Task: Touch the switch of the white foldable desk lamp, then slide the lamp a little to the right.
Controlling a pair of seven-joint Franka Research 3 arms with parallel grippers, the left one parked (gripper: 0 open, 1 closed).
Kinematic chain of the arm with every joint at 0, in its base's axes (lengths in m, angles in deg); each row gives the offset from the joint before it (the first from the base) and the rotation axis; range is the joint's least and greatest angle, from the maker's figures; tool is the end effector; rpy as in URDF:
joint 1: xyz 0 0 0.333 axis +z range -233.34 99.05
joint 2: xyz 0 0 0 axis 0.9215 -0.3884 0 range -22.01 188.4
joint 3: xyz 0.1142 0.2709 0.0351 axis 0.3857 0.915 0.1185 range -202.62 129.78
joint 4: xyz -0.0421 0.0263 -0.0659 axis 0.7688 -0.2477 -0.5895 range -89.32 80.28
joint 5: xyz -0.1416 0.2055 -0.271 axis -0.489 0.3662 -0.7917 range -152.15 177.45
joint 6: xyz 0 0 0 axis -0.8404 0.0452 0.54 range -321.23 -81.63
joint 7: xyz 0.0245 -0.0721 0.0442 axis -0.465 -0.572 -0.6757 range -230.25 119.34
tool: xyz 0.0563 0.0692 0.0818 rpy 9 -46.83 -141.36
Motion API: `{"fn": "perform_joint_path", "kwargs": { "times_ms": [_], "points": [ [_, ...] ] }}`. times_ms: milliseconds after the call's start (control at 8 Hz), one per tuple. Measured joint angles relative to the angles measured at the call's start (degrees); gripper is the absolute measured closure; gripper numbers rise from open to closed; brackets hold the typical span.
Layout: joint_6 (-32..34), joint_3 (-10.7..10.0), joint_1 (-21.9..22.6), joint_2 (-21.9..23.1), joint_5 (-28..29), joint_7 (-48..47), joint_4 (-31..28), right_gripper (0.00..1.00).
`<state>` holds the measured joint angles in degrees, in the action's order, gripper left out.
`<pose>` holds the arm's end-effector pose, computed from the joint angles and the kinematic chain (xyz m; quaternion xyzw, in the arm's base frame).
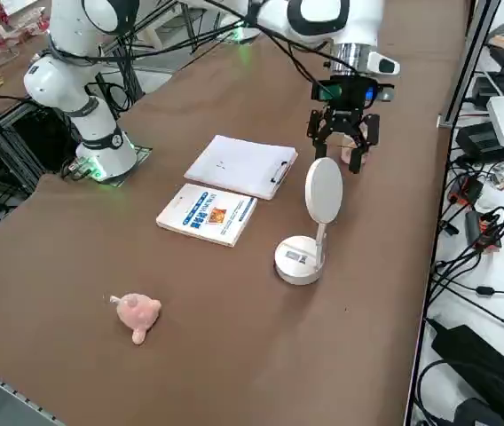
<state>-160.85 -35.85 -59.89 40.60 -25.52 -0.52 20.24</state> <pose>0.7129 0.0366 0.3448 0.7582 0.5723 -0.1610 0.2677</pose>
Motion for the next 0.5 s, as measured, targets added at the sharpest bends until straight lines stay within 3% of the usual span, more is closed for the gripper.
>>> {"fn": "perform_joint_path", "kwargs": {
  "times_ms": [500],
  "points": [
    [2.89, 0.04, 0.75, -3.76, -6.05, 2.41, 0.00, 0.00]
  ]
}}
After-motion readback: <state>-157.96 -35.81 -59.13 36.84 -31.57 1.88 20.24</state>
